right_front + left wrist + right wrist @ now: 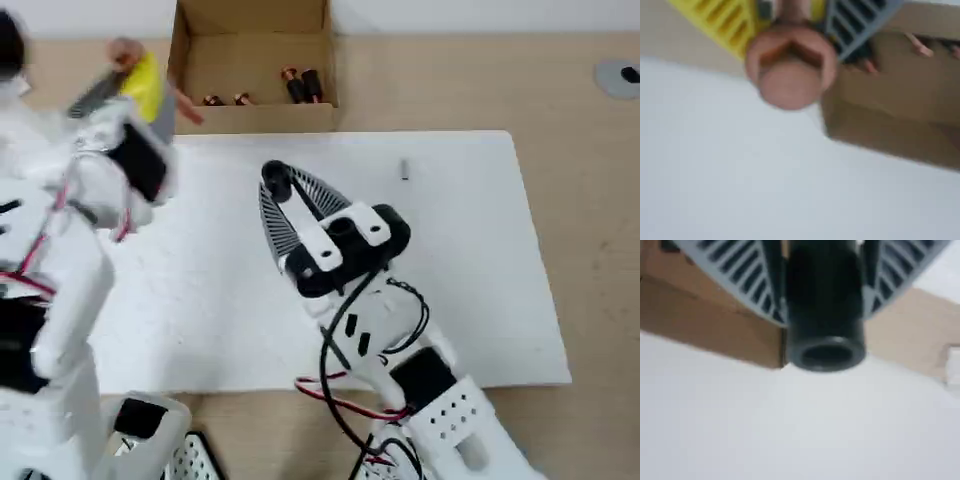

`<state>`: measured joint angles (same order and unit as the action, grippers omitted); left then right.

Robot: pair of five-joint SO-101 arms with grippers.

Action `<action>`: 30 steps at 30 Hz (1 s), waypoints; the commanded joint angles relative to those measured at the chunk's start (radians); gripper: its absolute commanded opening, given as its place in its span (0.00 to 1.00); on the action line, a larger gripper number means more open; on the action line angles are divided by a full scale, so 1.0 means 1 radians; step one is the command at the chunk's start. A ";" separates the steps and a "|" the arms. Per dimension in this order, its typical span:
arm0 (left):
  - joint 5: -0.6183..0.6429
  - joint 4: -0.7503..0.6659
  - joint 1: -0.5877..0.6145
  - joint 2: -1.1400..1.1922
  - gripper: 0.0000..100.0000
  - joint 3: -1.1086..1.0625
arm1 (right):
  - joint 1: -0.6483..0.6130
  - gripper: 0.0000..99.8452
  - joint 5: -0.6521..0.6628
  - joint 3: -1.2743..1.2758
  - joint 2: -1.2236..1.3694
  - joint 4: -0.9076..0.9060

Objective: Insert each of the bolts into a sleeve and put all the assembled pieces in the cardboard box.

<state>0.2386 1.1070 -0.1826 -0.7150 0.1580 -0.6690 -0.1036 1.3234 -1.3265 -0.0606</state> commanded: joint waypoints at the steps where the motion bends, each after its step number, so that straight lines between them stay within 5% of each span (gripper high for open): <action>1: 0.003 -0.060 -0.109 -0.008 0.01 -0.051 | 0.010 0.01 -0.057 0.008 -0.054 0.028; 16: 0.002 -0.086 -0.187 -0.010 0.01 -0.115 | 0.008 0.01 -0.157 0.062 -0.097 -0.046; 23: -0.199 0.017 -0.252 -0.051 0.01 -0.137 | 0.008 0.01 -0.157 0.062 -0.097 -0.048; 30: -0.261 -0.077 -0.295 -0.062 0.01 -0.253 | 0.007 0.01 -0.157 0.062 -0.091 -0.049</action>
<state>-0.0100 1.0917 -0.4649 -0.7564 -0.0706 -0.6690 -0.2478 1.3909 -1.4016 -0.1112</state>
